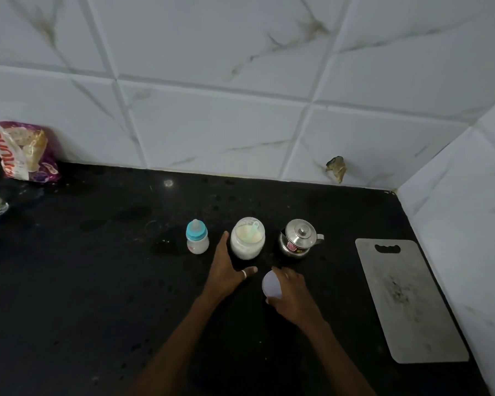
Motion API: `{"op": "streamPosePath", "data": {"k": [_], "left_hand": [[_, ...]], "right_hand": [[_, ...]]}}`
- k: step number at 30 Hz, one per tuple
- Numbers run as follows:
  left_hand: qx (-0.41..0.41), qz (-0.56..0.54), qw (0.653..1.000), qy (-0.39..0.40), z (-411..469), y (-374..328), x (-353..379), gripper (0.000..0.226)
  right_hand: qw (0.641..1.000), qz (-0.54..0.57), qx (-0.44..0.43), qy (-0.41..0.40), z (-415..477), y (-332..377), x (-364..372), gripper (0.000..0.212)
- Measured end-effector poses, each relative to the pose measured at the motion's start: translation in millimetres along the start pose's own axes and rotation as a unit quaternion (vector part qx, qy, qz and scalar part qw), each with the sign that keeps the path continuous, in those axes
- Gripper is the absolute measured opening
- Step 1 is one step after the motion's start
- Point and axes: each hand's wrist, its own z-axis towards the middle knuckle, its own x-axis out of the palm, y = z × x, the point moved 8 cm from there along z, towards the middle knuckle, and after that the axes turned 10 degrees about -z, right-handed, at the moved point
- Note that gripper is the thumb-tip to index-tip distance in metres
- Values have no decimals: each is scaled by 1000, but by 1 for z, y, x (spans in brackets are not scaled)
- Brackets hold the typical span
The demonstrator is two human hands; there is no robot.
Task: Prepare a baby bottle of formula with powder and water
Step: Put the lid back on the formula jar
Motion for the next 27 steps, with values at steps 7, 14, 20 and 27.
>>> {"op": "streamPosePath", "data": {"k": [7, 14, 20, 27], "left_hand": [[33, -30, 998, -37, 17, -2, 11, 135], [87, -45, 992, -74, 21, -5, 19, 112], [147, -48, 983, -98, 19, -20, 15, 90], [175, -88, 973, -122, 6, -56, 2, 94]], "right_hand": [[994, 88, 6, -57, -6, -6, -7, 84], [980, 150, 3, -128, -15, -9, -27, 81], [968, 181, -6, -172, -25, -6, -50, 75], [949, 220, -25, -224, -36, 7, -90, 77]]}}
